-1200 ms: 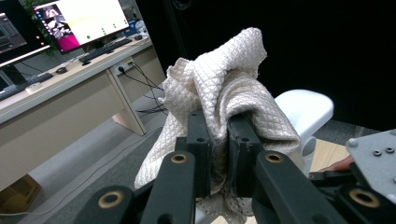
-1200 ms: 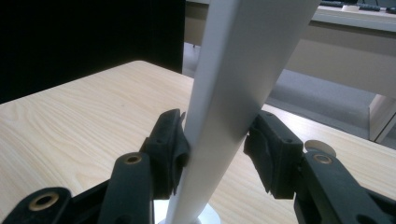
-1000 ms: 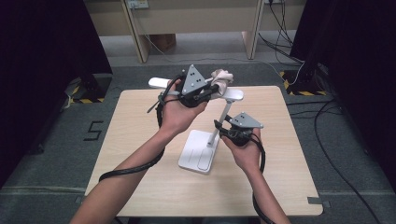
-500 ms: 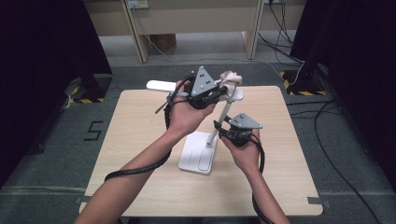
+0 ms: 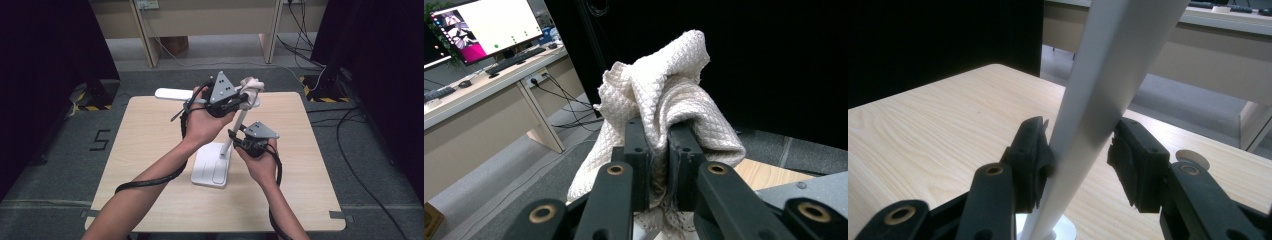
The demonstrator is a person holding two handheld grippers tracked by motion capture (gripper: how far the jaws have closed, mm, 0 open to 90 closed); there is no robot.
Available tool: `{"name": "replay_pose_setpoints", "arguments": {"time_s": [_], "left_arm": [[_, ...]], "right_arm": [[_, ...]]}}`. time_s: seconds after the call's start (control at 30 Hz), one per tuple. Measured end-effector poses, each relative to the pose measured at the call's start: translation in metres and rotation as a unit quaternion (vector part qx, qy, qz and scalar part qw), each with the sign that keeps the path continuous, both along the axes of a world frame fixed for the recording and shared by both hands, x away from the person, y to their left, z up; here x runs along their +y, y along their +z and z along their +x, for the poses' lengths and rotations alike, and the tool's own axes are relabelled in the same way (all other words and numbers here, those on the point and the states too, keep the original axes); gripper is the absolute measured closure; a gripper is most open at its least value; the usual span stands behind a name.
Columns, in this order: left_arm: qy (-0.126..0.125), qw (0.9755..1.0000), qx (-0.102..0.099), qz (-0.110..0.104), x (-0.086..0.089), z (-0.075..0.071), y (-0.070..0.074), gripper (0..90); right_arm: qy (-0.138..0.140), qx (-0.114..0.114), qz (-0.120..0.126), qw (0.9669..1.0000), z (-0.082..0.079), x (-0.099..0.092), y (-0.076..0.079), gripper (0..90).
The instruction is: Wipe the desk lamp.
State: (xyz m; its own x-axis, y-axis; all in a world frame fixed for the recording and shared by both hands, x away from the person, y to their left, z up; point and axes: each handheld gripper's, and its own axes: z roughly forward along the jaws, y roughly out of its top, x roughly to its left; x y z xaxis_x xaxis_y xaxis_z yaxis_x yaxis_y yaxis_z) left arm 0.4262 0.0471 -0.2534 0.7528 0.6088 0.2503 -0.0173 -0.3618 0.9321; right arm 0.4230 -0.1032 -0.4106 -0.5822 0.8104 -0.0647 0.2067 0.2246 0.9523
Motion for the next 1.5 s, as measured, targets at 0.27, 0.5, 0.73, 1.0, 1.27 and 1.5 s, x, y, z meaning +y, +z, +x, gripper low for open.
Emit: {"name": "replay_pose_setpoints", "arguments": {"time_s": [0.27, 0.5, 0.73, 1.0, 1.27, 1.5], "left_arm": [[-0.003, 1.0000, 0.000, 0.005, -0.005, -0.001, 0.001, 81.4], [-0.012, 0.9999, -0.002, 0.012, -0.014, -0.001, 0.000, 81.3], [-0.015, 0.9998, -0.005, 0.013, -0.019, -0.002, 0.000, 81.3], [-0.019, 0.9996, -0.005, 0.018, -0.025, -0.003, 0.000, 81.2], [-0.025, 0.9994, -0.004, 0.022, -0.032, -0.004, 0.001, 81.2], [-0.032, 0.9991, -0.004, 0.026, -0.035, -0.004, 0.001, 81.2]], "right_arm": [[-0.005, -0.002, -0.003, 1.0000, -0.001, 0.001, 0.000, 56.5], [-0.008, 0.004, -0.005, 0.9999, -0.002, -0.001, 0.001, 56.4], [-0.012, 0.003, -0.004, 0.9999, -0.003, 0.000, 0.000, 56.4], [-0.016, 0.001, -0.006, 0.9998, -0.003, 0.001, 0.000, 56.4], [-0.020, 0.001, -0.009, 0.9998, -0.003, 0.002, 0.000, 56.5], [-0.021, 0.002, -0.012, 0.9997, -0.004, 0.003, 0.001, 56.4]]}}
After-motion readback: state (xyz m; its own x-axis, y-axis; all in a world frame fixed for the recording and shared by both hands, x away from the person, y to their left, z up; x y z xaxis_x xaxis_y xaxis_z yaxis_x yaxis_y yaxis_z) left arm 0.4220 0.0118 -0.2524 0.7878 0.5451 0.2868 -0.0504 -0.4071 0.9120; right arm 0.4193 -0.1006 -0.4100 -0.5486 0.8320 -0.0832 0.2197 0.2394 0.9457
